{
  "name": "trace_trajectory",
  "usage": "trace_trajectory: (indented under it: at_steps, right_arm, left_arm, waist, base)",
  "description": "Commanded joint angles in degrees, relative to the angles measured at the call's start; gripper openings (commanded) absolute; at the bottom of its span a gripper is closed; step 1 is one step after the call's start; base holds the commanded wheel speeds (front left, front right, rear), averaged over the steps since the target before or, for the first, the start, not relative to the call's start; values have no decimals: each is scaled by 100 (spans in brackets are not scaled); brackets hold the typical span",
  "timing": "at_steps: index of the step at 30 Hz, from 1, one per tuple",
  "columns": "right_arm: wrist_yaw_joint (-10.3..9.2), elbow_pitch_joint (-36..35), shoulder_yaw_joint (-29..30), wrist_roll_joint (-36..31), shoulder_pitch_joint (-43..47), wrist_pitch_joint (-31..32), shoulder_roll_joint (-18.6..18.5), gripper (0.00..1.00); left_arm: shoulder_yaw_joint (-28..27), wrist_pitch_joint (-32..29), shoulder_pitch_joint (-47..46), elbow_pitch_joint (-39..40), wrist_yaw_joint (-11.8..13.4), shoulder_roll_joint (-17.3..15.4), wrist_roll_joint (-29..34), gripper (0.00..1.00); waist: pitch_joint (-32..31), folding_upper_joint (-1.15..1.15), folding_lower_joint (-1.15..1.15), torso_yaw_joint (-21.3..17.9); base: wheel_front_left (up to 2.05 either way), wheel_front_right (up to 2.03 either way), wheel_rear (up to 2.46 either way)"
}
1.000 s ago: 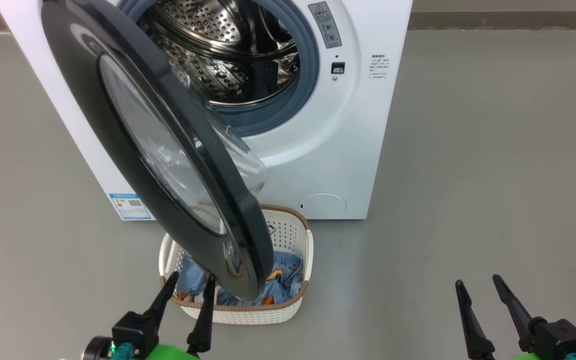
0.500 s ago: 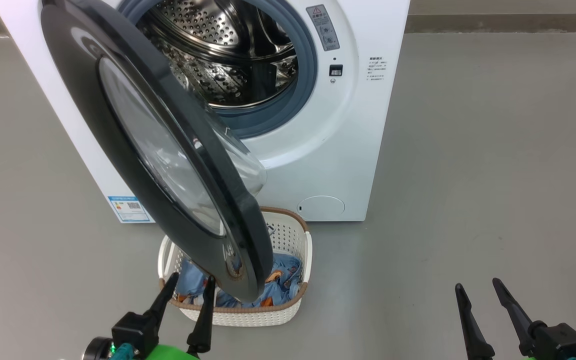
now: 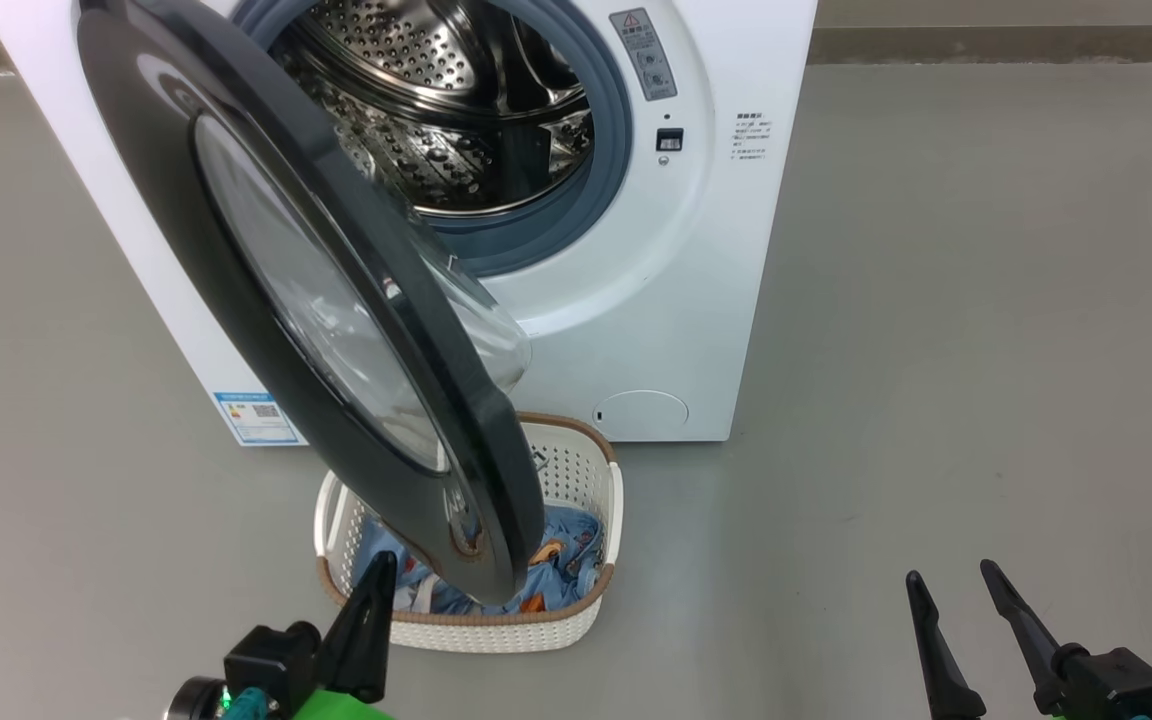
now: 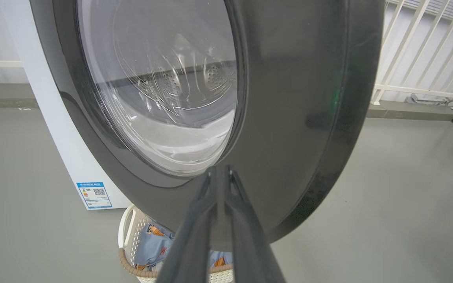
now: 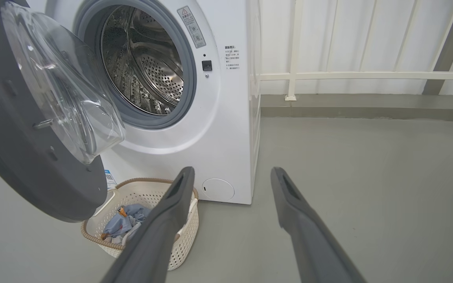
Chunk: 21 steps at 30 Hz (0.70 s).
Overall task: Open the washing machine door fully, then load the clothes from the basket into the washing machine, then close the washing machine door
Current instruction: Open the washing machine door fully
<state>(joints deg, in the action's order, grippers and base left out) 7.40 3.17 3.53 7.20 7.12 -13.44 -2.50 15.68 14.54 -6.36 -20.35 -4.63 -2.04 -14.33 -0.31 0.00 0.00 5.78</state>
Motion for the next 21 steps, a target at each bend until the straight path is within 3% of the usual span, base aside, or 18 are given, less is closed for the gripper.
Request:
trace_trajectory:
  at_steps: [1,10,15,21]
  right_arm:
    - [9,-144,-163,-27,-77,-1,-39,100]
    - [9,-89,-165,-55,-116,-3,-38,100]
    - [9,-94,-176,-72,-130,-2,-38,100]
    - [9,-66,-201,-53,-139,-3,-38,100]
  left_arm:
    - [-179,46,-143,98,62,-84,-66,0]
    - [-234,46,-196,112,131,-84,-122,0]
    - [-458,46,-390,409,315,-84,-168,0]
    - [-779,46,-907,1156,584,-157,227,0]
  waist:
    - [4,0,0,1]
    - [25,0,0,7]
    - [36,0,0,19]
    - [16,0,0,47]
  base:
    - [0,0,0]
    - [0,0,0]
    - [0,0,0]
    - [0,0,0]
